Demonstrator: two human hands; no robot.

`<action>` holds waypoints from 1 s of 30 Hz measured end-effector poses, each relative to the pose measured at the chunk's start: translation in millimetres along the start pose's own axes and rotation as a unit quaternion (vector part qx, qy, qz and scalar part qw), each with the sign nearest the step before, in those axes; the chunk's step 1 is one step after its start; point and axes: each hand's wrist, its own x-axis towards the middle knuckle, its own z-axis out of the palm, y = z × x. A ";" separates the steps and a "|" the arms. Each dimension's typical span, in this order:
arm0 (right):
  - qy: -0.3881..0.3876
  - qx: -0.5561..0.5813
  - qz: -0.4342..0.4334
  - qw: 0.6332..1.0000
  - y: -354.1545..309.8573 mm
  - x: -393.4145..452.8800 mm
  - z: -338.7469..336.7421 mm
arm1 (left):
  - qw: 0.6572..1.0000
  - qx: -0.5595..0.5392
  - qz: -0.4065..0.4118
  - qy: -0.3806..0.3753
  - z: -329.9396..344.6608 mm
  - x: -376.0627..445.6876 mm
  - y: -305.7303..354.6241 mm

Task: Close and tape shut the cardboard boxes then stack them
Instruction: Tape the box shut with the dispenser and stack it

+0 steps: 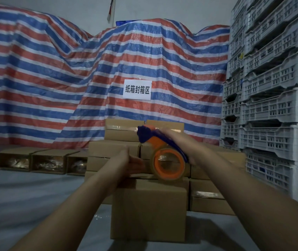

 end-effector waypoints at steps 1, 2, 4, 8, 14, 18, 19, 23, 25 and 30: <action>-0.008 -0.011 -0.002 1.000 3.9 1.6 3.2 | 1.000 -0.007 -0.003 0.000 -2.2 1.5 -0.5; -0.014 -0.018 -0.005 1.000 6.1 2.1 5.0 | 1.000 -0.011 -0.006 -0.003 -3.8 2.7 -1.0; -0.021 -0.032 -0.009 0.999 4.7 1.6 6.8 | 0.999 -0.025 -0.020 -0.009 -7.9 3.9 -1.3; -0.027 -0.058 -0.013 0.998 -1.5 -1.6 8.8 | 0.995 -0.080 -0.050 -0.042 -14.0 4.9 3.8; -0.014 -0.087 -0.013 0.996 -6.9 -3.5 11.6 | 0.983 -0.171 -0.057 -0.038 -14.8 9.4 12.1; -0.017 -0.092 -0.015 0.995 -7.4 -3.5 11.0 | 0.981 -0.188 -0.053 0.000 -19.8 10.9 15.3; -0.020 -0.096 -0.017 0.995 -8.0 -3.6 11.2 | 0.981 -0.184 -0.054 0.010 -21.6 10.6 17.0; -0.019 -0.113 -0.015 0.993 -10.4 -4.7 13.2 | 0.985 -0.154 -0.073 0.014 -26.7 10.3 22.3; -0.017 -0.116 -0.012 0.993 -10.9 -4.9 13.1 | 0.989 -0.129 -0.079 -0.009 -27.1 8.6 23.6; -0.020 -0.121 -0.015 0.992 -9.5 -4.5 11.7 | 0.990 -0.113 -0.087 -0.021 -23.2 4.6 25.8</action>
